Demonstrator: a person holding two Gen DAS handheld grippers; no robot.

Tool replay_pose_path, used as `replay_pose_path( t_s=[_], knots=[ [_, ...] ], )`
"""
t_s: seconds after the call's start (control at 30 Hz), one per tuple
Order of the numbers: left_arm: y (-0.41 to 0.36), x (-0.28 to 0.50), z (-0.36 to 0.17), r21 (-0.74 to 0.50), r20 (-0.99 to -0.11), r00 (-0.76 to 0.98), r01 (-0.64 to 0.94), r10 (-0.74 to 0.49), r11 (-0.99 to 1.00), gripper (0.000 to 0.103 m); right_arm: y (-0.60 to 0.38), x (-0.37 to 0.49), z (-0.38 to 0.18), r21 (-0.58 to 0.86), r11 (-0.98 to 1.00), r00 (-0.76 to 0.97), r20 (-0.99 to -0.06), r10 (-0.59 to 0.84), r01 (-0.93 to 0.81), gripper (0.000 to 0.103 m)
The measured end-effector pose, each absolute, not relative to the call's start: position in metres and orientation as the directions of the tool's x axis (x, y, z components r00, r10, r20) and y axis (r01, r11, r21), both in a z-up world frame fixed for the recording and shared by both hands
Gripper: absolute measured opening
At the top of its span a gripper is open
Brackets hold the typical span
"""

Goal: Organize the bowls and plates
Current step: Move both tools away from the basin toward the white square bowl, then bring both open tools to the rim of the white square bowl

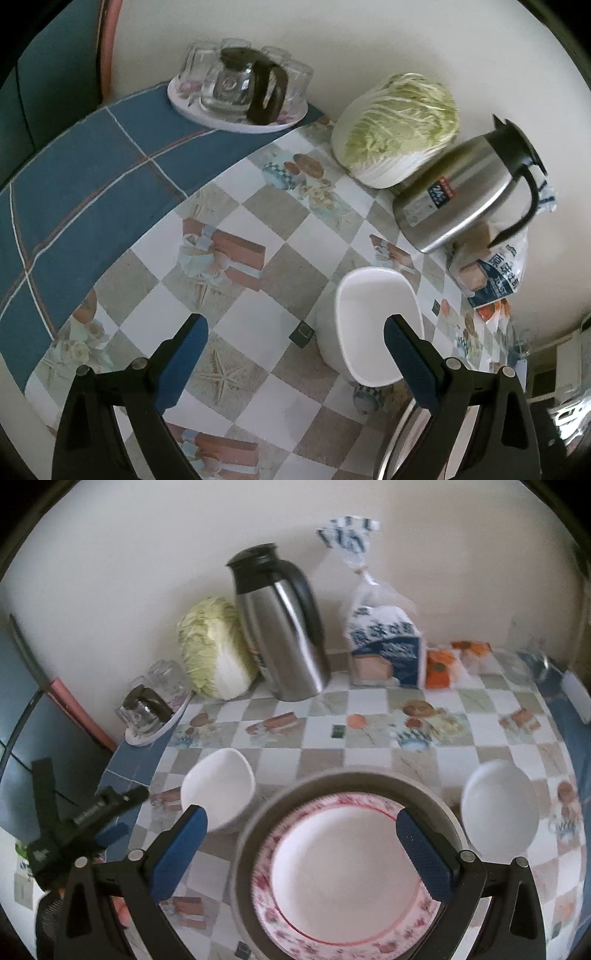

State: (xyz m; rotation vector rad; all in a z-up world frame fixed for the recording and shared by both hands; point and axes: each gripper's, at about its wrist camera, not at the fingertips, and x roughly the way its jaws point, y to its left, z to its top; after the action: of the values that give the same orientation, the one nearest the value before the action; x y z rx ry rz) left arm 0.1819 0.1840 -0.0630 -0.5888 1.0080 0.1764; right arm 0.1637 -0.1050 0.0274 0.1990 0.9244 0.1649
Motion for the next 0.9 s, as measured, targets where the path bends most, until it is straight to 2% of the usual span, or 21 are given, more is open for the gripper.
replay_pose_path(
  t_s=[0.23,0.5,0.63,0.9],
  knots=[
    [0.19,0.192,-0.068,-0.387,-0.83,0.544,-0.405,-0.122,0.828,0.096,-0.074,0.197,0.036,0.228,0.97,0.505,-0.828,0.241,-0.088,0.103],
    [0.194,0.208,-0.078,-0.399,-0.834,0.533,-0.408,-0.14,0.821,0.096,-0.043,0.23,0.04,0.13,0.988,0.471,-0.868,0.154,-0.082,0.102],
    [0.193,0.214,-0.08,-0.376,-0.833,0.54,-0.397,-0.118,0.837,0.096,-0.023,0.241,0.026,0.062,0.993,0.456,-0.884,0.101,-0.101,0.093],
    [0.197,0.223,-0.09,-0.397,-0.834,0.534,-0.404,-0.14,0.825,0.096,-0.007,0.254,-0.021,0.019,0.995,0.375,-0.925,0.053,-0.093,0.087]
  ],
)
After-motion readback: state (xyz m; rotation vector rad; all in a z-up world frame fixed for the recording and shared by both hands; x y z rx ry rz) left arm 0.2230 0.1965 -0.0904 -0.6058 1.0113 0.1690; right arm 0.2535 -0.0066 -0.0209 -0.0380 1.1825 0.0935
